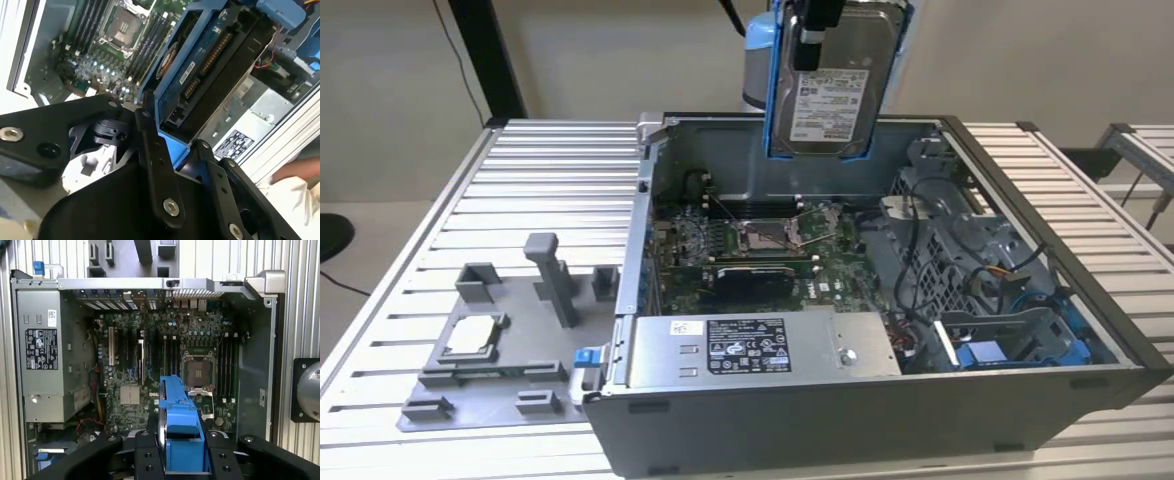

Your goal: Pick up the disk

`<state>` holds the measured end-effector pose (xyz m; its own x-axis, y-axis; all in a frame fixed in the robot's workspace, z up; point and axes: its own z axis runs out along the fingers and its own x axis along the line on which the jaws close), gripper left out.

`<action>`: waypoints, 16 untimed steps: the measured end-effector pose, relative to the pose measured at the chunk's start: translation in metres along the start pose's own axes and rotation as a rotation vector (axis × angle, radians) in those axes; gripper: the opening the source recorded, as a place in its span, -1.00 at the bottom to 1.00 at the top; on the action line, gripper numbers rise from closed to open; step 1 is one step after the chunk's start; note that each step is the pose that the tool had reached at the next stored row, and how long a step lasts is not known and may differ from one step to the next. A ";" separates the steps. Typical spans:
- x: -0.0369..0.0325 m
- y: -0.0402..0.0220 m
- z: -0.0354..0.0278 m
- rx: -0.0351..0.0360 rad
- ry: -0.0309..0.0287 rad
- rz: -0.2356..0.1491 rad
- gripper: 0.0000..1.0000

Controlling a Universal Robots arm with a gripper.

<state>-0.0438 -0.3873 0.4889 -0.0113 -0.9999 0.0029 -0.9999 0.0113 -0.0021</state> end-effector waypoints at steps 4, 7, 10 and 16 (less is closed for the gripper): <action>-0.0002 -0.0180 0.0000 0.0000 0.0001 0.000 -1.00; -0.0003 -0.0317 0.0001 0.0001 0.0000 0.000 -1.00; -0.0005 -0.0451 0.0001 0.0001 -0.0001 0.000 -1.00; -0.0008 -0.0726 0.0002 0.0000 0.0000 0.000 -1.00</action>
<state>0.0288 -0.3873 0.4889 -0.0114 -0.9999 0.0029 -0.9999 0.0114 -0.0021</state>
